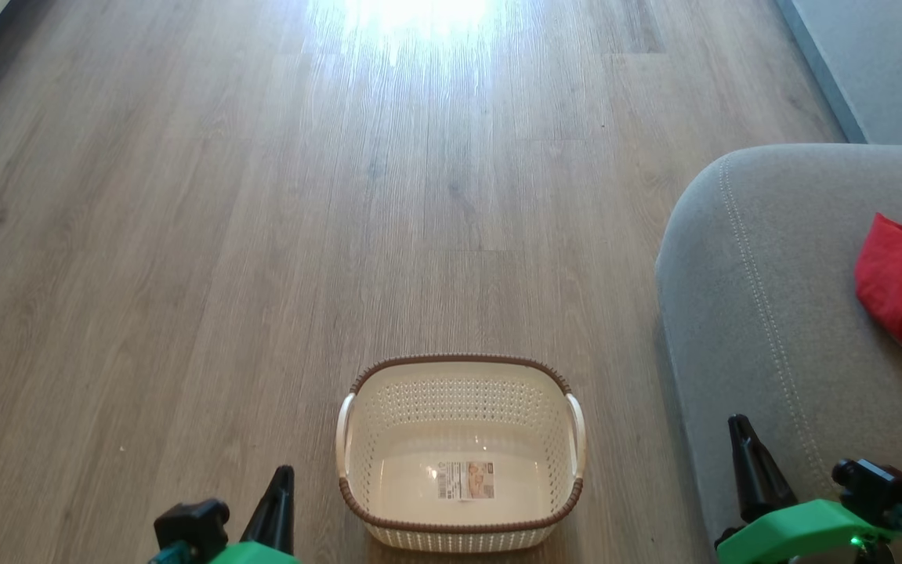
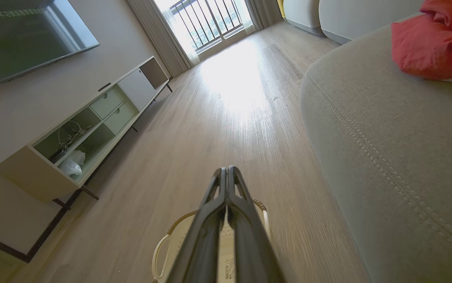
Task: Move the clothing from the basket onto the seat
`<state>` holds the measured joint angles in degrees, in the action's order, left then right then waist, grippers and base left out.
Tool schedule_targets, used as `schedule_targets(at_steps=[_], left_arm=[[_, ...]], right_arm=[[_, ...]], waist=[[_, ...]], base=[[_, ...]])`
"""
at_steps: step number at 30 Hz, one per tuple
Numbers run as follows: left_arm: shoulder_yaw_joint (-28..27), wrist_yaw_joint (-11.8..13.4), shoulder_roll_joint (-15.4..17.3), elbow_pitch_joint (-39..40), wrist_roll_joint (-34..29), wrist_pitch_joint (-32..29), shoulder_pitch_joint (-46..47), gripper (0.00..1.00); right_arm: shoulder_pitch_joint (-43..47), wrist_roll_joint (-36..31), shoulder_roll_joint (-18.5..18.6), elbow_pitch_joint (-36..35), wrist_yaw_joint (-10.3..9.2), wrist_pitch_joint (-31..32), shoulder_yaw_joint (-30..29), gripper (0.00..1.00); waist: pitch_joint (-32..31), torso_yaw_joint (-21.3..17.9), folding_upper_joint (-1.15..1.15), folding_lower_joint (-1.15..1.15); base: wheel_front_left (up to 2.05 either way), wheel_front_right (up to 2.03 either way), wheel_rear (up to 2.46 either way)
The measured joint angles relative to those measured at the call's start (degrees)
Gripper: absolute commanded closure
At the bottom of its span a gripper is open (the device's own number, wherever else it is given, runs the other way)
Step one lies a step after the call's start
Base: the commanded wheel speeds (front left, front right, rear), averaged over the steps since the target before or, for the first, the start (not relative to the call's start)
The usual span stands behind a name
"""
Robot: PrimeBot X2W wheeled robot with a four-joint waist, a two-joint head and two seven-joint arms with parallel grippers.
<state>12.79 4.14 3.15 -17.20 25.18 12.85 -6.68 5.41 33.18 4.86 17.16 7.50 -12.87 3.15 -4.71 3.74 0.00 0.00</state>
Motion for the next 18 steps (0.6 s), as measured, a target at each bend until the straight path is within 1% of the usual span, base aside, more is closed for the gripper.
schedule_targets(at_steps=[18], left_arm=[[-2.45, -2.0, 0.1, 0.04, 11.43, -2.93, 1.59, 1.0]], right_arm=[[-1.06, 9.81, -0.52, -0.13, 0.0, 3.36, -1.79, 1.0]], waist=[[0.83, -0.63, 0.0, 0.0]], base=[[0.0, 0.0, 0.0]])
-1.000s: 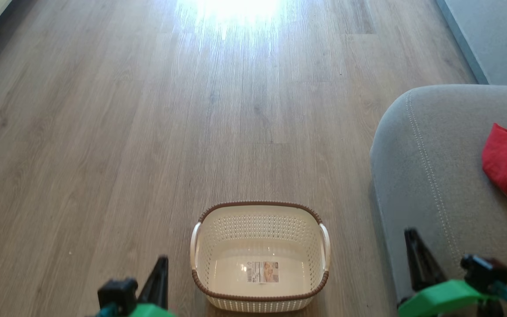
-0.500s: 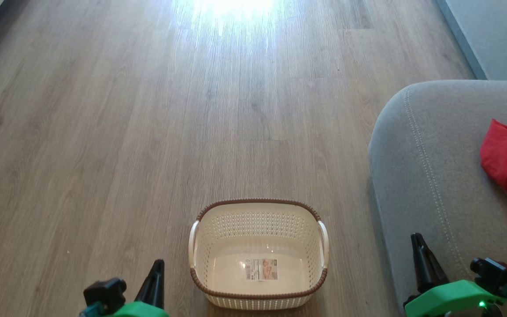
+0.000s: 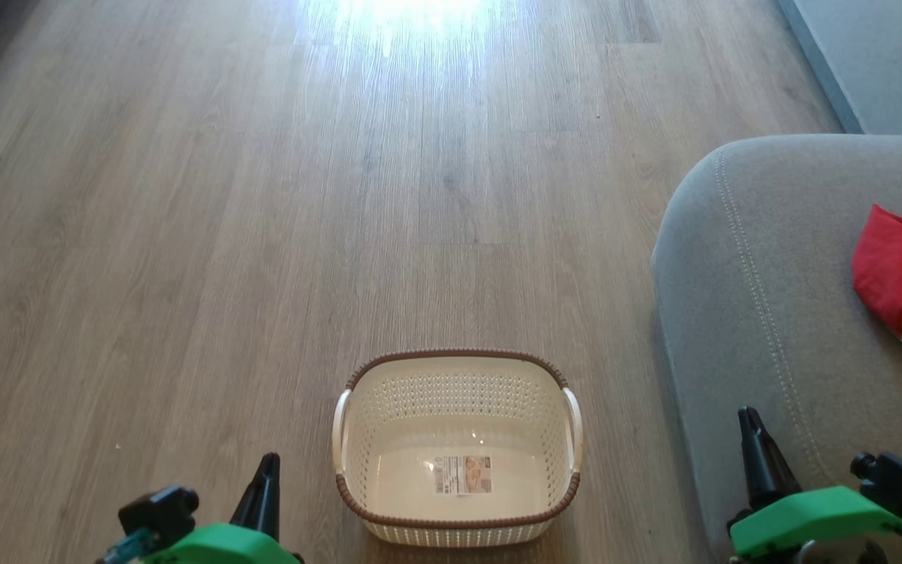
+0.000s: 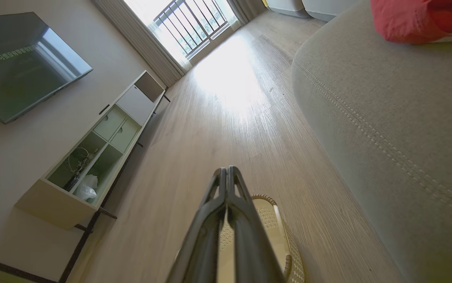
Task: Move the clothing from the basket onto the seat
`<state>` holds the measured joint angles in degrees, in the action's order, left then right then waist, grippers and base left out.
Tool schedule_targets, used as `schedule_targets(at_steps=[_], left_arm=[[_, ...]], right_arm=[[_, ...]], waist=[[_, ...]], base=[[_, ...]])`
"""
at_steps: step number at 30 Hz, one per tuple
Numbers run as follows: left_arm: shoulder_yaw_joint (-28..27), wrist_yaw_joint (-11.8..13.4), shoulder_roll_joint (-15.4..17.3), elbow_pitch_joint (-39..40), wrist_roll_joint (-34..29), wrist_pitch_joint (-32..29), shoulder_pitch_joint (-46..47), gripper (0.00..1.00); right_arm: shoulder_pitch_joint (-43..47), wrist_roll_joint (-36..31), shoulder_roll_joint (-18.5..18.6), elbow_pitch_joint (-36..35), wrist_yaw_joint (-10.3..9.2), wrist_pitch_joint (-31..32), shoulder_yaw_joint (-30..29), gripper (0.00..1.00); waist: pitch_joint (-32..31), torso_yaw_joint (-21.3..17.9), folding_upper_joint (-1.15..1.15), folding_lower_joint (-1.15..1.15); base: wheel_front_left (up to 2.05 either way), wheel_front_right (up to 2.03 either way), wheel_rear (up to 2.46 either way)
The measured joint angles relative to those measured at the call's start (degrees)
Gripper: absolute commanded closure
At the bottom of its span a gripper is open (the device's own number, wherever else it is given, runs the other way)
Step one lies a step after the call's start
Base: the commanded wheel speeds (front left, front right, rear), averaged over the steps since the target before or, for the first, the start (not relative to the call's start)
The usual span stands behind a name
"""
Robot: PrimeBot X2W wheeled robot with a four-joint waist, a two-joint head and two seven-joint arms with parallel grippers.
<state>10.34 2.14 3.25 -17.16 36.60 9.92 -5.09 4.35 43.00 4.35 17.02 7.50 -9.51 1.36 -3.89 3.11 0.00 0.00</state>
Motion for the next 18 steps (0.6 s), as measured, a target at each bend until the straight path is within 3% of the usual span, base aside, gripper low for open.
schedule_targets(at_steps=[18], left_arm=[[-2.75, -1.55, 0.01, 0.21, 10.07, -2.87, 1.61, 1.0]], right_arm=[[-1.52, 8.71, -0.33, -0.16, 0.0, 2.89, -1.55, 1.0]], waist=[[0.73, -0.56, 0.0, 0.0]], base=[[0.0, 0.0, 0.0]])
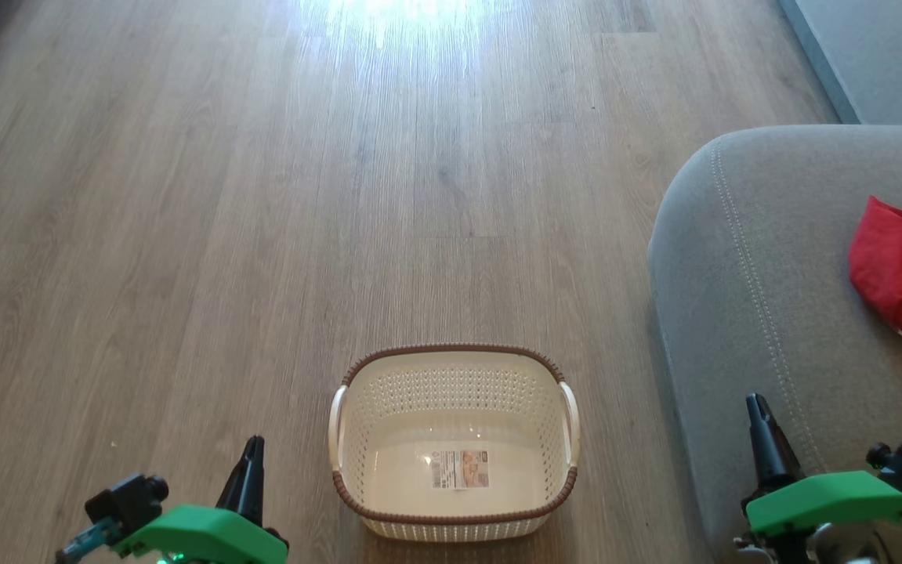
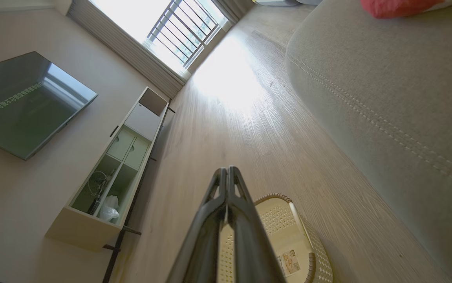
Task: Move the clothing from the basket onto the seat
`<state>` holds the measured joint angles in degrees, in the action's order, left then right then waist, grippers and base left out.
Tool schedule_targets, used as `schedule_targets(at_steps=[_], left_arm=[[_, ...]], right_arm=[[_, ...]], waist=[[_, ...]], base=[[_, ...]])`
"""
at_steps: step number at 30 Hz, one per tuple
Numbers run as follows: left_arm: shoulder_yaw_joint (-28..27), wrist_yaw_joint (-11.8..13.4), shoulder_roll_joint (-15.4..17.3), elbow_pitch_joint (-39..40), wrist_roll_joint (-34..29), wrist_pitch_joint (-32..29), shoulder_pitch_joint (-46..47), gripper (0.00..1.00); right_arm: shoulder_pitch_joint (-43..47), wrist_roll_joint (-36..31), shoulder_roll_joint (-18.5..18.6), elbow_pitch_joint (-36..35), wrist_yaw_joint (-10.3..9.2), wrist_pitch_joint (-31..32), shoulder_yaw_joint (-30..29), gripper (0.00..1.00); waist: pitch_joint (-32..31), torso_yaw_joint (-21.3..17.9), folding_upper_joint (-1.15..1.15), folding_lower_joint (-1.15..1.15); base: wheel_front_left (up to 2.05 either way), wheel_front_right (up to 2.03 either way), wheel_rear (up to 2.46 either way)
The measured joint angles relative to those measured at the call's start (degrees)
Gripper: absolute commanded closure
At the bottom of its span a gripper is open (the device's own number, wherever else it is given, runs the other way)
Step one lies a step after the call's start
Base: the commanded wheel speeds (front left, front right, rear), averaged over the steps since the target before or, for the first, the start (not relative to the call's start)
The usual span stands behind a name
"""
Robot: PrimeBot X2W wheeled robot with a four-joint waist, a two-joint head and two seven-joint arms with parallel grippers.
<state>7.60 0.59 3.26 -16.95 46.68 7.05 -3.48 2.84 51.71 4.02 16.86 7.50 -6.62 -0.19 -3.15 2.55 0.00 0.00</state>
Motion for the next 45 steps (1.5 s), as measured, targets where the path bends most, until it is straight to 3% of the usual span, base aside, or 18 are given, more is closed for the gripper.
schedule_targets(at_steps=[45], left_arm=[[-6.16, -4.5, -0.03, 0.64, 25.94, -7.06, 3.71, 1.0]], right_arm=[[-3.2, 22.65, -0.46, -0.35, -0.01, 7.21, -4.17, 1.0]], waist=[[1.91, -1.46, 0.0, 0.0]], base=[[0.0, 0.0, 0.0]])
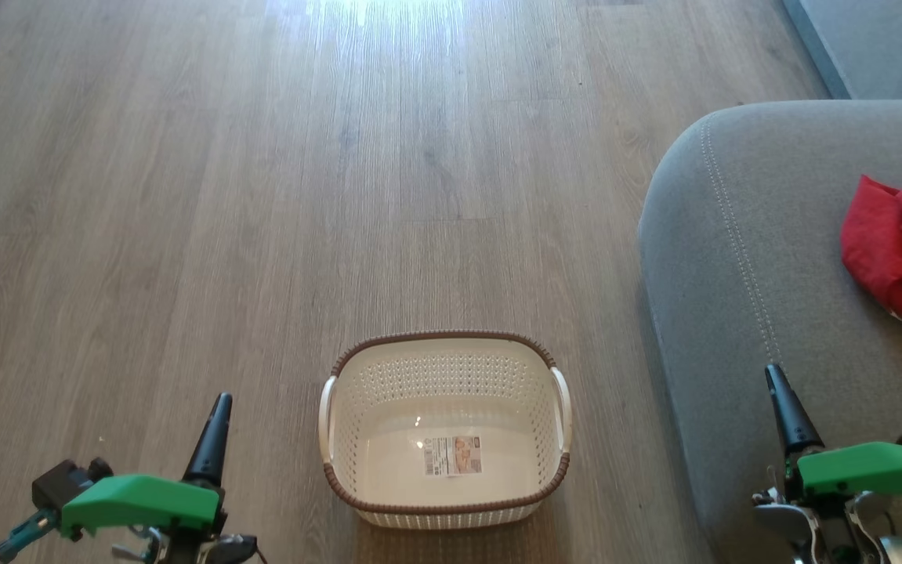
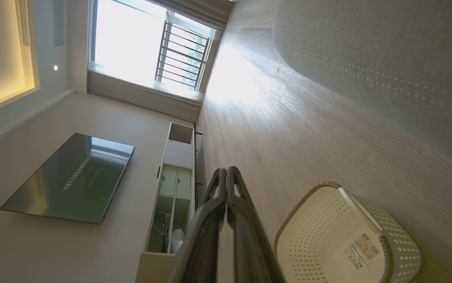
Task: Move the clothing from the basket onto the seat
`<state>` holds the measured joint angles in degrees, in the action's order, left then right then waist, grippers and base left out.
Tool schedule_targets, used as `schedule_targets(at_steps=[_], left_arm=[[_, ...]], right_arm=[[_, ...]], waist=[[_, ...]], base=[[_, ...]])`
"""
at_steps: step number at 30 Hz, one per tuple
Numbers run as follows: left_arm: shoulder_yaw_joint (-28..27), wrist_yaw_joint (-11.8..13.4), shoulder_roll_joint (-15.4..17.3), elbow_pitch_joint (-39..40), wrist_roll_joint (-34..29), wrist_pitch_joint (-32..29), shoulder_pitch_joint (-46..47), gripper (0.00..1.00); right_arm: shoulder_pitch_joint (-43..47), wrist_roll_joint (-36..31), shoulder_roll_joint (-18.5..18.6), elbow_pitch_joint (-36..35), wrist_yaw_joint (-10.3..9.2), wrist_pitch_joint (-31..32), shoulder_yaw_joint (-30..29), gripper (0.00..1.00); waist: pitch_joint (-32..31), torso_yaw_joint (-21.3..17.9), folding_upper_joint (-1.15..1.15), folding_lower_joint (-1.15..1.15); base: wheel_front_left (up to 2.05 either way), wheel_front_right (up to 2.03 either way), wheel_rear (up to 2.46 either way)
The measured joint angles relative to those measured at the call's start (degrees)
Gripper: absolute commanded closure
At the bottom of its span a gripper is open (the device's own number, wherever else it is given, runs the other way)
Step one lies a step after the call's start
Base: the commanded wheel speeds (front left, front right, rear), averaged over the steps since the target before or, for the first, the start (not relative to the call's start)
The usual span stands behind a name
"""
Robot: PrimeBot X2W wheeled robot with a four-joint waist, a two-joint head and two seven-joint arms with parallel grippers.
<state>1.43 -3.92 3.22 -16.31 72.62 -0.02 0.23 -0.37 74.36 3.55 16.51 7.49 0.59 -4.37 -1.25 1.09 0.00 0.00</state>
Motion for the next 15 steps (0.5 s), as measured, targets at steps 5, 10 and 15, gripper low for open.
schedule_targets(at_steps=[5, 10, 15], left_arm=[[-1.04, -0.29, -0.01, 0.04, 2.86, -1.02, 0.04, 1.0], [-1.65, -0.94, -0.01, 0.05, 5.78, -1.82, 0.46, 1.0], [-2.35, -1.32, -0.04, 0.15, 8.75, -2.52, 1.27, 1.0]], right_arm=[[-0.55, 2.5, -0.05, -0.09, 0.0, 0.94, -0.62, 1.0], [-0.61, 5.22, -0.11, -0.09, 0.0, 1.58, -0.98, 1.0], [-1.49, 7.76, -0.24, -0.11, -0.02, 2.67, -1.45, 1.0]], waist=[[0.22, -0.16, 0.0, 0.0], [0.44, -0.33, 0.0, 0.0], [0.65, -0.49, 0.0, 0.0]], base=[[0.0, 0.0, 0.0], [0.0, 0.0, 0.0], [0.0, 0.0, 0.0]])
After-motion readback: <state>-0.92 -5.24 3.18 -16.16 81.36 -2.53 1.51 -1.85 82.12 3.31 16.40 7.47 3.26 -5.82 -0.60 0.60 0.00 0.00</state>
